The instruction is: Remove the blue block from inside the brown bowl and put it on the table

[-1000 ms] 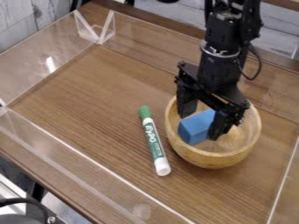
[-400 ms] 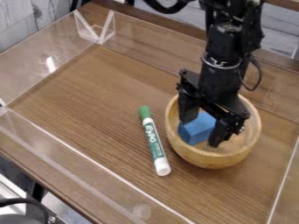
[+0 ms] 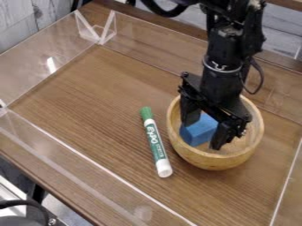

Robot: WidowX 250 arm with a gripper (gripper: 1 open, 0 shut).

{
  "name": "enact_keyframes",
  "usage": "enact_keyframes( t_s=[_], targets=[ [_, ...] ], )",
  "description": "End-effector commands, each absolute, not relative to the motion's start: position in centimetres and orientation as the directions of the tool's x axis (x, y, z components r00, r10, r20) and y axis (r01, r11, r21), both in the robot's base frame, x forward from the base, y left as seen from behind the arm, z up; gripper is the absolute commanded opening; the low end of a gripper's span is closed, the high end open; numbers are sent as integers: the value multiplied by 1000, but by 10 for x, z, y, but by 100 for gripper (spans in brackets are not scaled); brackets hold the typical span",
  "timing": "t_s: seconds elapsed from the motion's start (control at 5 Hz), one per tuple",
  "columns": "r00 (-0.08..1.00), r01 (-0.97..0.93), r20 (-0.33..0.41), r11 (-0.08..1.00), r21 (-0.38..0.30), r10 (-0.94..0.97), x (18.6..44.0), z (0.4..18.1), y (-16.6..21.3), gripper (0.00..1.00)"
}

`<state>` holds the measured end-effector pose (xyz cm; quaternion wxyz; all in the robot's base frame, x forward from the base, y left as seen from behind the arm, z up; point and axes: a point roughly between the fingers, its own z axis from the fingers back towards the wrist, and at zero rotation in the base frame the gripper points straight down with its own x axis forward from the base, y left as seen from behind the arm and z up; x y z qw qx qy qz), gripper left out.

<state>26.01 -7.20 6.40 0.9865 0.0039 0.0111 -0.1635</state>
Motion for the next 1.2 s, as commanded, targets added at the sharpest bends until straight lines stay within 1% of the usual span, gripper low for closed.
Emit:
enact_keyframes(
  t_s=[0.0,0.4,0.6,0.8,1.0],
  targets=[
    [942,333,27,943,13,-333,265,73,-77,100],
    [943,329,50,944,17,-329,268,73,-76,100],
    [943,329,54,944,13,-329,267,70,-75,100],
    [942,329,58,944,9,-329,267,68,-73,0],
    [943,328,58,945,10,-328,267,72,-71,0]
  ],
)
